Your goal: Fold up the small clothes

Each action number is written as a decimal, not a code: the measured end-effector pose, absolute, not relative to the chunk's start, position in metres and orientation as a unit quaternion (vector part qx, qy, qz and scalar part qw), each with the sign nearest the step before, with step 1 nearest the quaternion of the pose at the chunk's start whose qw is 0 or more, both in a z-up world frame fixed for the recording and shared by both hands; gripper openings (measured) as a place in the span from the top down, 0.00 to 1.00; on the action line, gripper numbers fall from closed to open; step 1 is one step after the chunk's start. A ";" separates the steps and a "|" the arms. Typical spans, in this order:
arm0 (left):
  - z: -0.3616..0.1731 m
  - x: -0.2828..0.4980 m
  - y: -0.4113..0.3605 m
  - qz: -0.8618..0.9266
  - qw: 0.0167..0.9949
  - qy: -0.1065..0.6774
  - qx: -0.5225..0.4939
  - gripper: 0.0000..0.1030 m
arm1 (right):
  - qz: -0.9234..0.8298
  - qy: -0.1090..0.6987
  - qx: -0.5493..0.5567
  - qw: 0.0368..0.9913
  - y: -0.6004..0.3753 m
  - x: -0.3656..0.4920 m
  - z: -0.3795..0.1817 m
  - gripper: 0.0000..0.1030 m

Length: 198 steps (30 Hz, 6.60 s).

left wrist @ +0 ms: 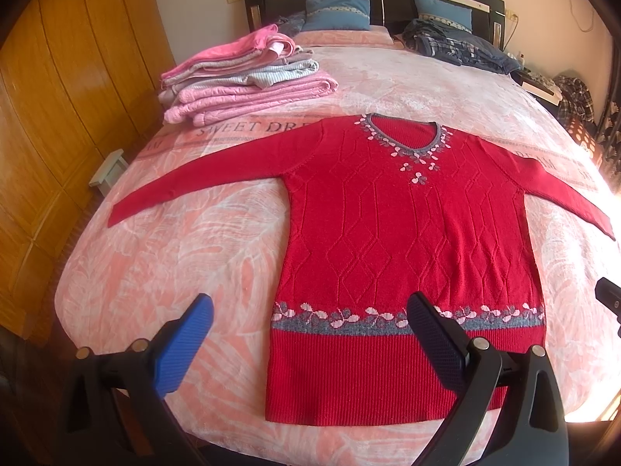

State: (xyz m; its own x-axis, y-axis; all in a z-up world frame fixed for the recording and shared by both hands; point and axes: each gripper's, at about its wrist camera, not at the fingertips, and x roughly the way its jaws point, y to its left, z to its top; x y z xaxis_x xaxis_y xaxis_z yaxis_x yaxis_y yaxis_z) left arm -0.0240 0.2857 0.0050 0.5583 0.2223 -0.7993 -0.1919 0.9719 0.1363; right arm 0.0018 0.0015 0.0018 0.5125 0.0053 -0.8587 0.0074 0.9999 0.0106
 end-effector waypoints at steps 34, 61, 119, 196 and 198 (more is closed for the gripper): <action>0.006 -0.023 0.286 0.120 0.881 0.457 0.017 0.03 | 0.003 0.499 0.008 0.866 0.001 0.003 -0.001 0.03; 0.022 0.154 0.202 0.083 0.908 0.411 0.004 0.03 | -0.050 0.568 0.186 0.800 -0.295 0.237 -0.054 0.03; -0.103 0.283 0.215 -0.002 0.859 0.507 -0.068 0.04 | 0.277 0.536 0.093 0.792 -0.080 0.332 -0.110 0.50; -0.150 0.327 0.342 0.001 0.813 0.531 -0.239 0.62 | 0.203 0.598 0.103 0.768 -0.066 0.342 -0.169 0.35; -0.160 0.327 0.347 -0.010 0.814 0.524 -0.250 0.64 | 0.192 0.604 0.105 0.766 -0.064 0.344 -0.170 0.33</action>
